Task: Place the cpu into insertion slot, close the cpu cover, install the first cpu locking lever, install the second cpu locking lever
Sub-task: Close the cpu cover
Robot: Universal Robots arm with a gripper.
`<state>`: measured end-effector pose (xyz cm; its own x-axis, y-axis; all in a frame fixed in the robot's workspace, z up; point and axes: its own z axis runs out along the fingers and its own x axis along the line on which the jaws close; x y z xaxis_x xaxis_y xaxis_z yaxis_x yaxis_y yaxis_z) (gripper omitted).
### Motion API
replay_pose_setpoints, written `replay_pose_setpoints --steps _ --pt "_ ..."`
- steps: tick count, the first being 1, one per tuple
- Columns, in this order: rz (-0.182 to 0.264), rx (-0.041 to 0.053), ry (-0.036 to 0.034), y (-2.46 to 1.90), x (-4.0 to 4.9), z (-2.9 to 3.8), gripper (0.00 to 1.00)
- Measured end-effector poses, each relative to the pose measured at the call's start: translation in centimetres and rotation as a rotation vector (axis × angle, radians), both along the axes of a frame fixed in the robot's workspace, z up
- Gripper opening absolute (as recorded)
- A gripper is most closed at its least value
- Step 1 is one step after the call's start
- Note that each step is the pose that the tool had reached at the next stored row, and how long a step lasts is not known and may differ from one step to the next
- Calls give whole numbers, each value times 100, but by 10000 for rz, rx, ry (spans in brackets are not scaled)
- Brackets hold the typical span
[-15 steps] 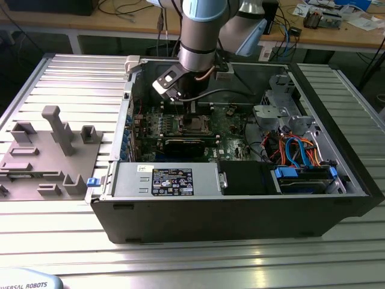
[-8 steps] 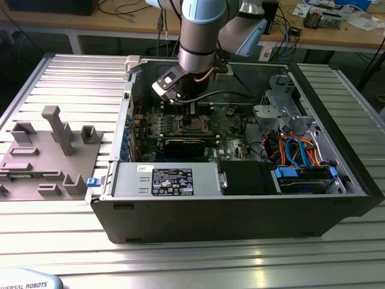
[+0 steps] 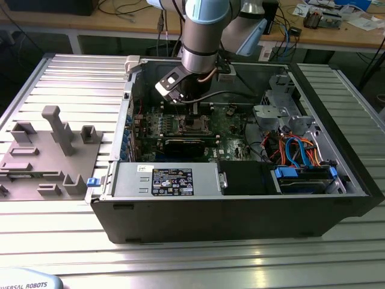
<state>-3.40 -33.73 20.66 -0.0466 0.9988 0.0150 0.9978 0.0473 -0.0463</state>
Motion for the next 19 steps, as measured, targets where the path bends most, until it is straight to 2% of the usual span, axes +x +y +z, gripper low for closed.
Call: replay_pose_setpoints --steps 5,10,16,19 --pt "-3 3 -1 0 18 0 11" --pt "-1 81 -16 0 -107 -5 11" --pt "-1 81 -15 -5 -103 -11 11" --pt "-2 81 -4 -5 -39 -1 11"
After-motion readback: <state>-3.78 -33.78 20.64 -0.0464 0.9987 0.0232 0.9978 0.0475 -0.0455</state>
